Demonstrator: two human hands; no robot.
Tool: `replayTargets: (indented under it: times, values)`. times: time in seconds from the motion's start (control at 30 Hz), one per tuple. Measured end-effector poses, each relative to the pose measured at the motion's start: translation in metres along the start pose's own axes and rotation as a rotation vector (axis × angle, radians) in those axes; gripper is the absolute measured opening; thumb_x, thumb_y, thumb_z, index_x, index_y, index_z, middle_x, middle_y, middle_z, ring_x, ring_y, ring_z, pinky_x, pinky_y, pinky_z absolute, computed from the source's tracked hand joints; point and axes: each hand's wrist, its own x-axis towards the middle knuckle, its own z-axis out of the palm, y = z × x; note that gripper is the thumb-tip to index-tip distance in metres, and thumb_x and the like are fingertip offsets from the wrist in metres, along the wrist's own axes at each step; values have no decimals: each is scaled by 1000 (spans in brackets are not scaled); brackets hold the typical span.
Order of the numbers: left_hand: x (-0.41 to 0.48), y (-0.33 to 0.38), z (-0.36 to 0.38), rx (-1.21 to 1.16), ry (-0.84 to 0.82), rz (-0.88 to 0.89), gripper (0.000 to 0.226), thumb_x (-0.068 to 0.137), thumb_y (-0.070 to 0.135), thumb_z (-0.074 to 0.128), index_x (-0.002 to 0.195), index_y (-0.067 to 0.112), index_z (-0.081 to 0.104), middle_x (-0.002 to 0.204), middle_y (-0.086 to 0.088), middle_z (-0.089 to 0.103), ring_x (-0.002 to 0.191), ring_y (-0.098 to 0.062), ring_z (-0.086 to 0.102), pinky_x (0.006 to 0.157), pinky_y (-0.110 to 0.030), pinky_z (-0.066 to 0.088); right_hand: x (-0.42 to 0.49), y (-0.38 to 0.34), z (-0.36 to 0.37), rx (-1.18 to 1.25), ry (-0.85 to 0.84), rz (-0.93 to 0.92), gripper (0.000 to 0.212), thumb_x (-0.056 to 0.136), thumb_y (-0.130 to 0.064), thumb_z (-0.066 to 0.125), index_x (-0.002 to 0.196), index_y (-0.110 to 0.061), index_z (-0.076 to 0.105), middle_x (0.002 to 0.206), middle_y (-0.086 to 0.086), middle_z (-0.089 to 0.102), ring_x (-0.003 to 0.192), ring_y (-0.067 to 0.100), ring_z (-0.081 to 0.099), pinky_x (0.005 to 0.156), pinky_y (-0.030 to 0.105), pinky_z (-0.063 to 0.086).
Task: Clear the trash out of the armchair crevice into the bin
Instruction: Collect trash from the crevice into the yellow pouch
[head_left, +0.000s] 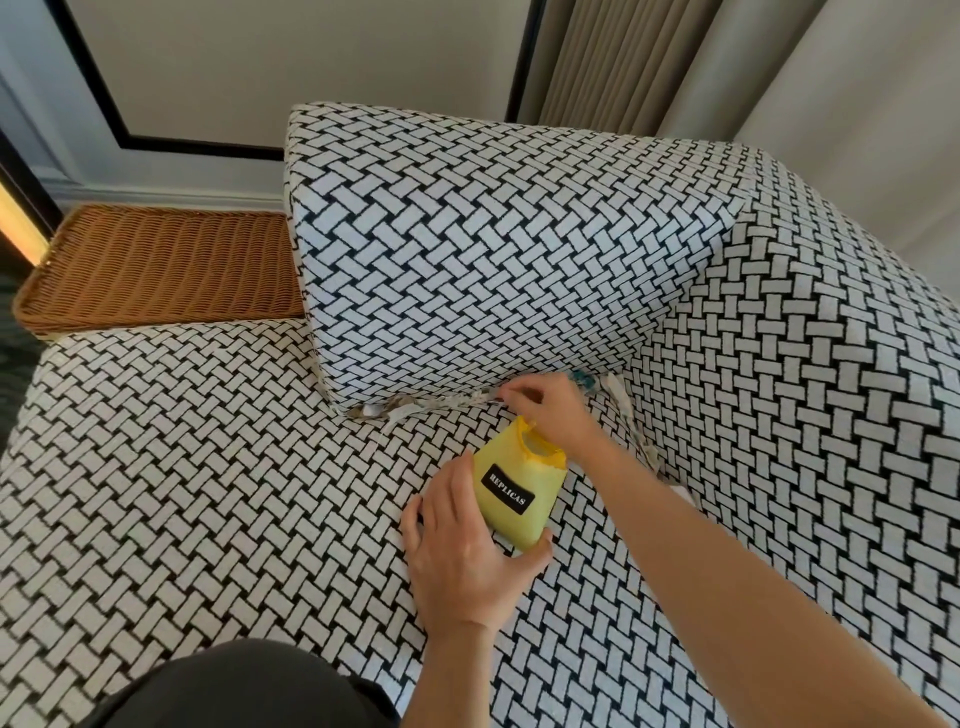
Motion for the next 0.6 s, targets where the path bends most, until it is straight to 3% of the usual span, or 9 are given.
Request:
replayTargets:
  times: [0.1,0.17,0.2,0.27,0.47,0.6]
  values:
    - [0,0,-1,-20,27,-1,98,52,72,57,129,15,40,124,1,53,112,-17,52,101,-38,36,6,2,-4,-15,-38,31,18,90,-14,59,102,-7,70,71,-11,59,49,-11,49,46,6,37]
    - [0,0,-2,-49,51,-30,97,50,70,60,127,13,40,119,-2,55,107,-21,54,97,-38,40,8,2,0,-59,-48,49,21,88,-17,62,106,-9,69,83,-4,66,61,-8,52,55,5,42]
    - [0,1,-2,-73,67,-57,97,49,68,62,126,13,40,117,-4,55,107,-23,54,95,-39,42,10,2,4,-87,-49,52,22,87,-19,63,107,-10,69,93,-1,69,72,-4,55,66,8,48]
    - [1,1,-4,-145,97,-123,98,47,63,66,125,13,37,118,-7,53,108,-27,54,92,-40,46,13,2,11,-196,-52,73,24,87,-24,64,107,-13,69,104,2,69,89,11,61,82,28,53]
    - [5,0,-10,-294,144,-200,97,45,49,81,123,17,32,119,-8,46,108,-29,51,81,-47,53,7,-14,25,-540,-14,150,29,95,-33,48,111,-15,65,115,8,54,104,27,55,75,33,47]
    - [2,-8,-16,-135,147,-216,101,39,56,81,117,12,35,114,-10,53,106,-30,55,103,-54,37,8,-19,31,-600,27,217,34,95,-38,44,109,-14,64,117,8,51,105,28,53,74,35,48]
